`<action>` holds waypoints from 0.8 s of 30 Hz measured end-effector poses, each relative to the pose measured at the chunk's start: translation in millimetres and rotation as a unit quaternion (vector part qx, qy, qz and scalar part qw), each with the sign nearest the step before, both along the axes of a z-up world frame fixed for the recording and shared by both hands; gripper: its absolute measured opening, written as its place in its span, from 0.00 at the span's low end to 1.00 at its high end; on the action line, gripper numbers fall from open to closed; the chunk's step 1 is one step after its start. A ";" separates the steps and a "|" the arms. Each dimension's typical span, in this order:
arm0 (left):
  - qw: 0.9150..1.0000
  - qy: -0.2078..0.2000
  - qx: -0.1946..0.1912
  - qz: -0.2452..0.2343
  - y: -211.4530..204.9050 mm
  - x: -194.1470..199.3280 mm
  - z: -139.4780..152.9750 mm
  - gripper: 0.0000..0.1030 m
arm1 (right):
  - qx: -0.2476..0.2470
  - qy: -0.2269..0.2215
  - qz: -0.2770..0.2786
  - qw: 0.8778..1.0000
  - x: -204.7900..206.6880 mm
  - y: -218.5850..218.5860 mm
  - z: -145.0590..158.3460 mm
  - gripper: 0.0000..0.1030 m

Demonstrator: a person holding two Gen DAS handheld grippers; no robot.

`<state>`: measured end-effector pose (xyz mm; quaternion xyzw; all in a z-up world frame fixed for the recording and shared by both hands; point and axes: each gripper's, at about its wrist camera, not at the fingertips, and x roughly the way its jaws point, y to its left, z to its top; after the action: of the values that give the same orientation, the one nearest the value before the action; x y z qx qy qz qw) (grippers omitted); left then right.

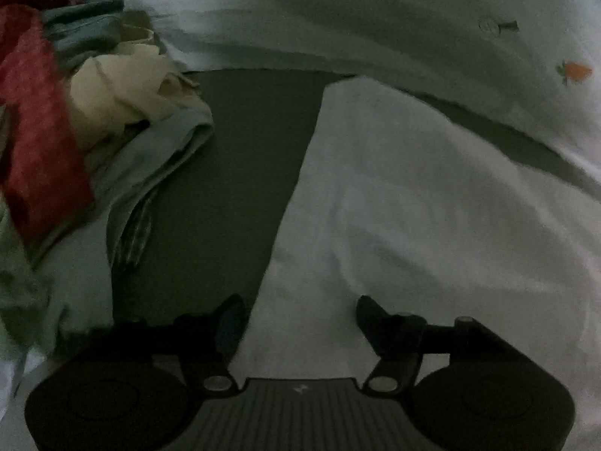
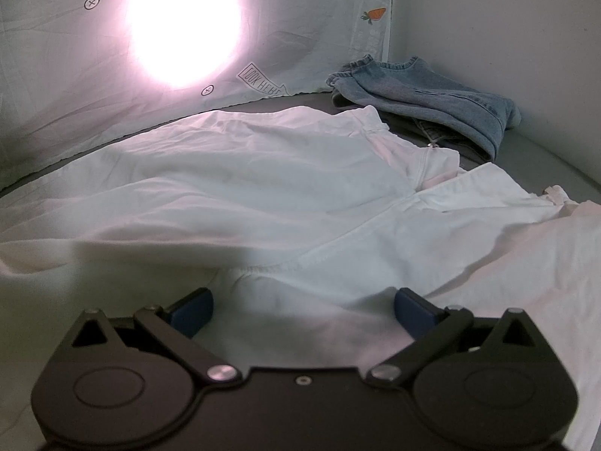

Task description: Fold clothes

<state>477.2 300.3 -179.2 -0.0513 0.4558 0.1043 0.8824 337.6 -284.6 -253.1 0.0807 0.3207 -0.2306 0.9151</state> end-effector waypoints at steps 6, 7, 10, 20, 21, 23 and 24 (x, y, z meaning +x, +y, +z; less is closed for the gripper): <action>1.000 0.008 0.011 0.013 -6.3 -15.5 12.3 0.21 | 0.004 -0.001 0.001 1.000 -0.1 -2.0 0.5 1.00; 1.000 0.013 0.021 0.014 -4.4 -18.2 13.4 0.21 | 0.005 -0.001 0.001 1.000 0.0 -2.5 0.6 1.00; 0.999 0.020 0.027 0.027 -4.1 -31.8 9.3 0.22 | 0.010 0.010 0.002 1.000 3.1 -4.5 2.7 1.00; 0.995 -0.013 0.083 0.052 -55.3 -44.0 52.1 0.45 | 0.091 0.037 0.122 0.988 4.3 -42.9 40.1 0.87; 0.996 -0.019 0.073 0.048 -63.9 -49.1 57.7 0.49 | 0.091 0.021 0.133 0.987 -3.3 -48.2 46.5 0.87; 0.997 -0.022 0.060 0.040 -82.1 -58.3 63.5 0.51 | 0.093 -0.015 0.147 0.985 -16.5 -65.2 59.1 0.87; 0.998 -0.021 0.057 0.035 -91.9 -61.3 64.7 0.52 | 0.098 -0.027 0.144 0.984 -20.3 -75.8 64.0 0.87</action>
<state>415.9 208.3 -114.5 -0.0194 0.4285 0.1597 0.8891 317.3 -360.4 -189.1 0.1295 0.3252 -0.0618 0.9347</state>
